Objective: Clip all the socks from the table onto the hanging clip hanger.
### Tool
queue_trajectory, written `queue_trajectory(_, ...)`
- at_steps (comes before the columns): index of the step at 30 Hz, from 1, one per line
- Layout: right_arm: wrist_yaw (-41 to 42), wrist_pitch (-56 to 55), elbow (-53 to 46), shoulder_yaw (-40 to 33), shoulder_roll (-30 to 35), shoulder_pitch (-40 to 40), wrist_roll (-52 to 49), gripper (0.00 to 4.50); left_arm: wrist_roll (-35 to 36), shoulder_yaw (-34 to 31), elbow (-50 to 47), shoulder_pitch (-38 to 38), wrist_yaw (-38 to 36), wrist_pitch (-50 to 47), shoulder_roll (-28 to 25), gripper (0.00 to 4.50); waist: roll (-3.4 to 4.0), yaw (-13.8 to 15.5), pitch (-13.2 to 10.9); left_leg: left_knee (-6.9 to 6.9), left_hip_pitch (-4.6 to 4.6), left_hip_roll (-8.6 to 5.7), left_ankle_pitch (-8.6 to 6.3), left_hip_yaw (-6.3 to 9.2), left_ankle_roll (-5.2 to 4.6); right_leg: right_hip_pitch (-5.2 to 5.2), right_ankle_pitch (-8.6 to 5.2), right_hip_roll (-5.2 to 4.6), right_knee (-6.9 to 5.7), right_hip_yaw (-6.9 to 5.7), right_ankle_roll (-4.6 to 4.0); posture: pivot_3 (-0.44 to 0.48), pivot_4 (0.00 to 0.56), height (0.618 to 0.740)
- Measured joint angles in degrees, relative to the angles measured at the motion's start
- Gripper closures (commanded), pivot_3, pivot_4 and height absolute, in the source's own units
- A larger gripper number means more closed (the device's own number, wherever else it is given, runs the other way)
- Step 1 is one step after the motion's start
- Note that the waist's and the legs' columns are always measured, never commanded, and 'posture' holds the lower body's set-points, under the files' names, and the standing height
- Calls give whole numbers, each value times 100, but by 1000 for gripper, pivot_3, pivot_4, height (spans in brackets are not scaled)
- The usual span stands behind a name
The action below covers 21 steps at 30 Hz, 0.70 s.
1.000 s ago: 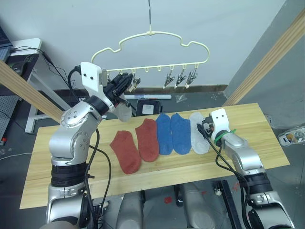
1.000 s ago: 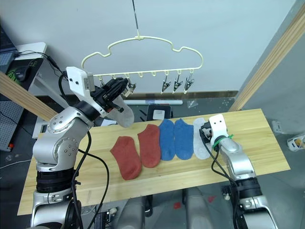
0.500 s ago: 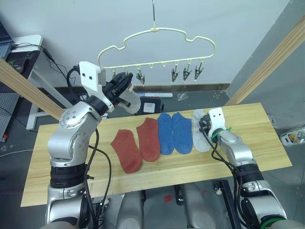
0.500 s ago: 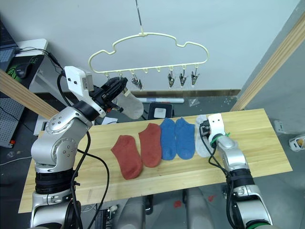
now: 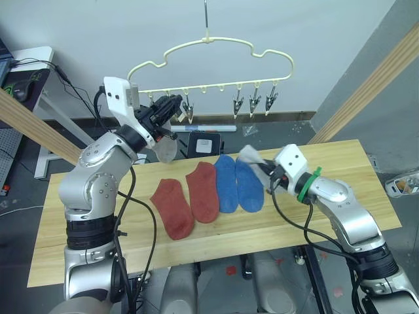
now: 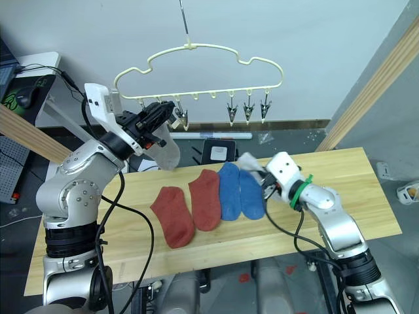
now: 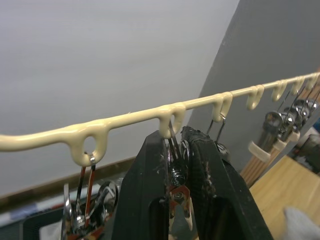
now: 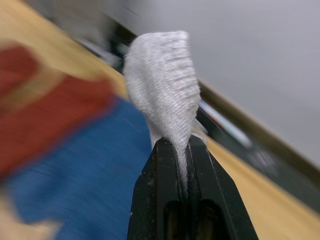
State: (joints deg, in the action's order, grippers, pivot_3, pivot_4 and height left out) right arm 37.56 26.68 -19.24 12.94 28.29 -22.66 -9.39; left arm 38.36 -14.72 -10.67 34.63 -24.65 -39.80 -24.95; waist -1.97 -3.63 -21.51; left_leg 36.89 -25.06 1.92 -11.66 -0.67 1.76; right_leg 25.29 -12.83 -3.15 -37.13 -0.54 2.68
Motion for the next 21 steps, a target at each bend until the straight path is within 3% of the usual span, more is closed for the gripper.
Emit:
queue_trajectory(5, 327, 16, 38, 316, -414, -544, -144, 4500, 482, -209, 135, 140, 13, -427, -5, 4256, -2, 6, 0, 3, 0, 0, 0, 0, 0, -1, 0, -2, 1, 1, 0, -155, 375, 740)
queue_trajectory(21, 365, -818, 1854, 766, -1355, -1741, 448, 4500, 1974, -813, 427, 413, 299, -1745, -236, 4256, -3, 0, 0, 4, -2, 1, 1, 4, 1, 1, 15, -5, -2, -2, -25, -180, 357, 740)
